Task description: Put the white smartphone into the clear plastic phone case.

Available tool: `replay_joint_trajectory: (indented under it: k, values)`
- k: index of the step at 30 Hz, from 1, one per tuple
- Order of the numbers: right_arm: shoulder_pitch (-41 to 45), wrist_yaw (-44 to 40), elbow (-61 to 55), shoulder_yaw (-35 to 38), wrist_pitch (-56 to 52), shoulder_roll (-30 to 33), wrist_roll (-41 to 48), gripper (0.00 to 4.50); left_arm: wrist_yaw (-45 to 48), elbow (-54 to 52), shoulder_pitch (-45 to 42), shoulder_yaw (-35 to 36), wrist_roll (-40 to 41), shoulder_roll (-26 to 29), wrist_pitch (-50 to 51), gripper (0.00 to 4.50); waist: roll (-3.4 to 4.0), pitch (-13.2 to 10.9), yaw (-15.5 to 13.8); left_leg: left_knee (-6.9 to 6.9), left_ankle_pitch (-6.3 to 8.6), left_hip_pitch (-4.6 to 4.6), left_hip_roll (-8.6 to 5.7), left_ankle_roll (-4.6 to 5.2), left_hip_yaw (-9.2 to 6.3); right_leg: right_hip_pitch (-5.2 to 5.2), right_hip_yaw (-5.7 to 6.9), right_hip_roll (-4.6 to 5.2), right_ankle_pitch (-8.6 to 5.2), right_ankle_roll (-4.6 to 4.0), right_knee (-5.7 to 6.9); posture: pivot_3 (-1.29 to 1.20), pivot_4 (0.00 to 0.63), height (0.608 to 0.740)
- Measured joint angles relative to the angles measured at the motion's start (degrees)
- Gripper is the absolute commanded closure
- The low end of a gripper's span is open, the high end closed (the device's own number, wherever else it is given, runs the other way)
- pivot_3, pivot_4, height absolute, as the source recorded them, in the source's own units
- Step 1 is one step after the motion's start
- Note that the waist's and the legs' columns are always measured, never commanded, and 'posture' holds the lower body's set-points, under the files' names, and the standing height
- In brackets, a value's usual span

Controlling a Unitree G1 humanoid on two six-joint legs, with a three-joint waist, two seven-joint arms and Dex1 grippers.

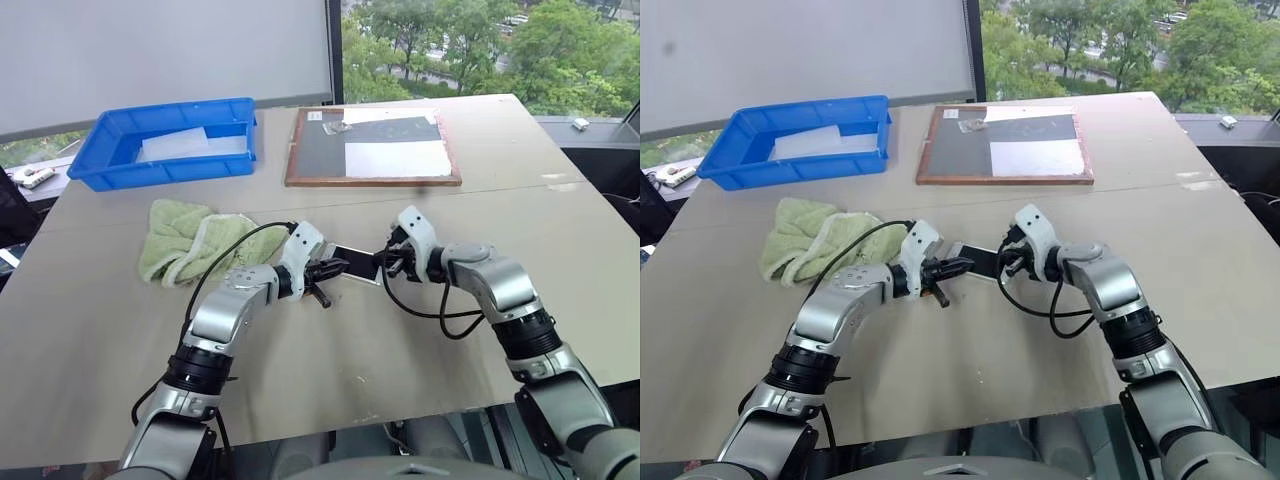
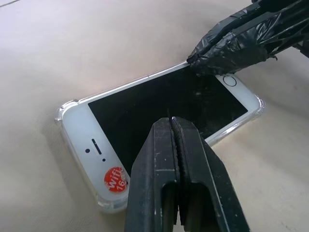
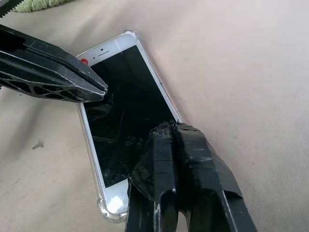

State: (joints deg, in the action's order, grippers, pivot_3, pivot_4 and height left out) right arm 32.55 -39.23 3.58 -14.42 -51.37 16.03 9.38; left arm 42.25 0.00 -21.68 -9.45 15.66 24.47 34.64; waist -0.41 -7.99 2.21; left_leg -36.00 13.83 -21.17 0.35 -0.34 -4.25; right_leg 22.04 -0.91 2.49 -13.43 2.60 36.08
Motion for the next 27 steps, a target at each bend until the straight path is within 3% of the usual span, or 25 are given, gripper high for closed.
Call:
replay_joint_trajectory:
  k: [5,10,11,13,14,17,20,25,27]
  values:
    - [-1.75,0.26,-2.04,-1.21,2.34,1.1,-0.32,4.5,-0.12,0.09,0.06,0.29,0.1,-0.01,-0.43,4.44,-0.26,0.18,-0.05,0.28,0.07,-0.01,-0.01,-0.13,-0.05,0.0,0.08,0.06,-0.01,0.0,-0.2,0.0,0.15,0.74]
    - [-11.97,1.21,-6.82,2.54,19.03,0.26,0.42,4.5,-0.9,-0.8,1.19,4.85,2.65,-2.12,-2.64,4.44,-0.3,-0.24,-0.2,0.5,-0.1,-0.99,-0.2,0.03,-0.06,0.9,0.12,0.03,0.11,0.33,-0.24,0.0,0.15,0.74]
    - [-13.32,0.96,-7.52,3.04,21.07,0.31,0.77,3.91,-0.96,-1.15,1.42,5.44,2.91,-2.16,-2.89,4.5,-0.28,-0.37,-0.22,0.51,-0.14,-1.13,-0.2,-0.04,-0.04,1.05,0.06,0.03,0.11,0.33,-0.23,0.0,0.15,0.74]
    - [-15.53,-0.23,-9.25,4.07,23.85,0.85,2.55,3.24,-0.93,-1.88,1.5,7.18,3.97,-2.19,-3.74,4.5,-0.27,-0.61,-0.31,0.51,-0.44,-1.75,-0.25,-0.55,-0.03,1.6,0.01,0.05,0.27,0.11,-0.17,0.0,0.15,0.74]
    - [-16.09,-0.48,-9.86,4.19,24.32,1.07,3.05,2.69,-0.93,-2.04,1.52,7.67,4.34,-2.19,-3.96,4.5,-0.28,-0.77,-0.38,0.51,-0.45,-1.77,-0.27,-0.56,-0.03,1.61,0.01,0.06,0.27,0.11,-0.17,0.0,0.15,0.74]
    - [-17.36,-0.66,-11.88,5.65,25.25,3.07,4.21,1.27,-0.82,-3.45,1.63,9.42,5.57,-2.14,-4.35,3.62,-0.31,-1.54,-0.97,0.51,-0.43,-1.82,-0.35,-0.52,0.0,1.62,0.06,0.14,0.26,0.12,-0.19,0.0,0.15,0.74]
    - [-19.61,-2.21,-15.13,9.22,25.36,7.55,6.09,0.0,-0.41,-5.67,2.99,11.27,6.68,-1.02,-5.27,2.29,-0.37,-2.14,-1.48,0.51,-0.31,-1.89,-0.41,-0.32,0.07,1.65,0.15,0.17,0.25,0.12,-0.2,0.0,0.15,0.74]
    - [-21.32,-3.01,-19.51,15.26,25.32,11.09,9.6,0.0,-0.21,-11.13,5.78,13.38,9.05,0.34,-4.7,0.08,-0.38,-2.38,-1.37,0.52,-0.33,-1.9,-0.36,-0.36,0.07,1.65,0.17,0.15,0.25,0.11,-0.2,0.0,0.15,0.74]
    - [-23.03,-3.42,-21.28,17.74,25.3,12.79,11.42,0.0,-0.12,-13.99,8.07,14.31,9.91,2.19,-3.97,0.08,-0.39,-2.39,-1.38,0.53,-0.33,-1.9,-0.36,-0.36,0.1,1.65,0.18,0.15,0.25,0.11,-0.2,0.0,0.15,0.74]
